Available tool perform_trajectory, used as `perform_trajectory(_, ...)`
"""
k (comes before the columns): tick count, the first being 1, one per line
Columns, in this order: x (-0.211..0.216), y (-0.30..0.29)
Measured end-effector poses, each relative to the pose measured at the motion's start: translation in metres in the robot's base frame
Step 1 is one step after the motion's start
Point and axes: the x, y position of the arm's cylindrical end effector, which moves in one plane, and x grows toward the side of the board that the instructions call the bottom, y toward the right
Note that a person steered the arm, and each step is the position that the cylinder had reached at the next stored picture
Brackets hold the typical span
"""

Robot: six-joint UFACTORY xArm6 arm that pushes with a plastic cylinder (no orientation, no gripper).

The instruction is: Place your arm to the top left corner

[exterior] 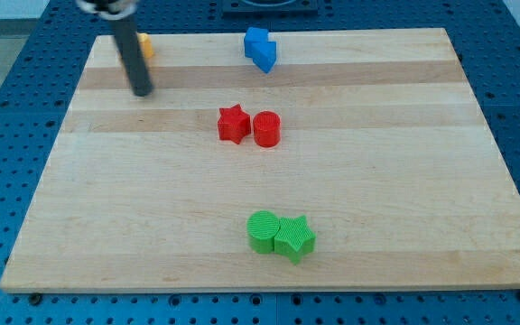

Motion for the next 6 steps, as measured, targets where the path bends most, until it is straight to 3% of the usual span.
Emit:
perform_trajectory(1, -0.009, -0.06)
perform_trajectory(2, -0.021, -0.074)
perform_trajectory(4, -0.116, -0.069)
perform_trajectory(6, -0.129, -0.025)
